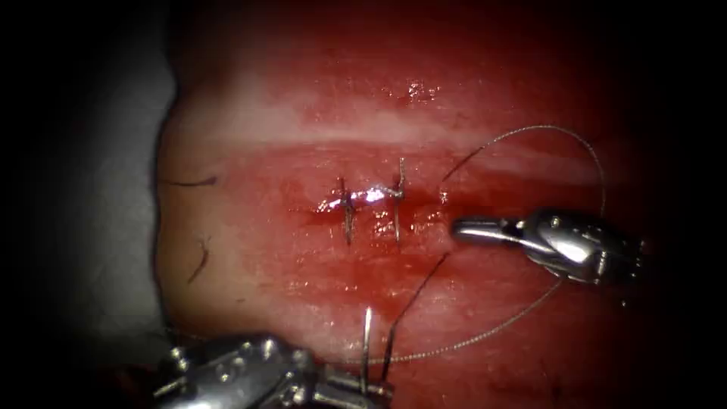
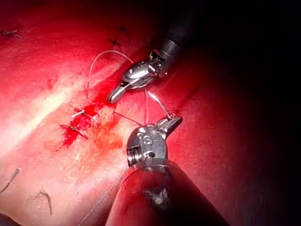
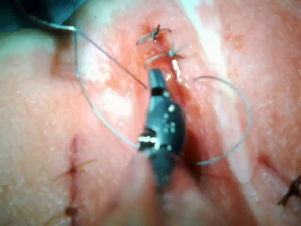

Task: Wound Closure

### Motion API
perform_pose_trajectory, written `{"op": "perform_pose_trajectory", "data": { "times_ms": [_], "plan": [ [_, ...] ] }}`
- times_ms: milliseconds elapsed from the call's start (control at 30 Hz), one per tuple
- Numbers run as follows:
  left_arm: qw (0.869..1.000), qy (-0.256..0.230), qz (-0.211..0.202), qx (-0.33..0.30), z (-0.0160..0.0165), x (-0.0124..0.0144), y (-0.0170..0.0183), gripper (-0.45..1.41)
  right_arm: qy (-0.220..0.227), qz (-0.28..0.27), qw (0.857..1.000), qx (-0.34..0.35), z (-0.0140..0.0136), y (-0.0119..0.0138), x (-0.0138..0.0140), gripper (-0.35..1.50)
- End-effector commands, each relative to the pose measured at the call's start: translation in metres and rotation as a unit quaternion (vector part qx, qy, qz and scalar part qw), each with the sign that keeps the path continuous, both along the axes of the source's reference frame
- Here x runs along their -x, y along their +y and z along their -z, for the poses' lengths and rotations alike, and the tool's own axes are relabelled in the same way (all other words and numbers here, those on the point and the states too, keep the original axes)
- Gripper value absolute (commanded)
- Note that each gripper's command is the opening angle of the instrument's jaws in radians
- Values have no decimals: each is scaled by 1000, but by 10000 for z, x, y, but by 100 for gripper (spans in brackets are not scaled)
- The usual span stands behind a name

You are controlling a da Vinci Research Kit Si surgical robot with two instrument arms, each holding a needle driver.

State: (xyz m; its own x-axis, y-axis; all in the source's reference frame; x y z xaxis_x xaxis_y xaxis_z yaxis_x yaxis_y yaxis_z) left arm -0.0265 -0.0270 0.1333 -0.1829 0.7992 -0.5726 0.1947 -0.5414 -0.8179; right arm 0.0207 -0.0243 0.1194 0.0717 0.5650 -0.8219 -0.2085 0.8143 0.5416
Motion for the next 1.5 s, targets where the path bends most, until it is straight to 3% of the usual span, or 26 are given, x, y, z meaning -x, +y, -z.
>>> {"op": "perform_pose_trajectory", "data": {
  "times_ms": [33, 500, 867, 1000, 1033, 1067, 1200, 1367, 1500],
  "plan": [
    [1000, 0, 1, -1, -2, 4, -10, -45, -4, -4, 1000, 0, -11, -9, -5, -35],
    [999, 6, 16, 34, 18, 7, -5, -45, -58, 14, 998, 28, -88, -42, -18, -35],
    [999, 6, 19, 49, 29, 9, -7, -45, -81, 25, 996, 24, -95, -47, -17, -35],
    [995, 10, 31, 92, 42, 5, -2, -45, -78, 26, 996, 19, -85, -42, -11, -35],
    [993, 15, 37, 115, 47, 3, 0, -45, -73, 25, 997, 13, -73, -35, -7, -23],
    [989, 26, 39, 138, 51, -2, 3, -45, -64, 31, 997, 5, -57, -27, -3, 7],
    [984, 47, 40, 168, 59, -10, 6, -45, -43, 45, 998, -11, -28, -17, 4, 52],
    [981, 63, 36, 182, 66, -15, 6, -45, -22, 75, 997, 5, -4, -17, 6, 47],
    [980, 68, 37, 186, 71, -16, 5, -45, -31, 111, 993, 25, -3, -24, -1, 79]
  ]
}}
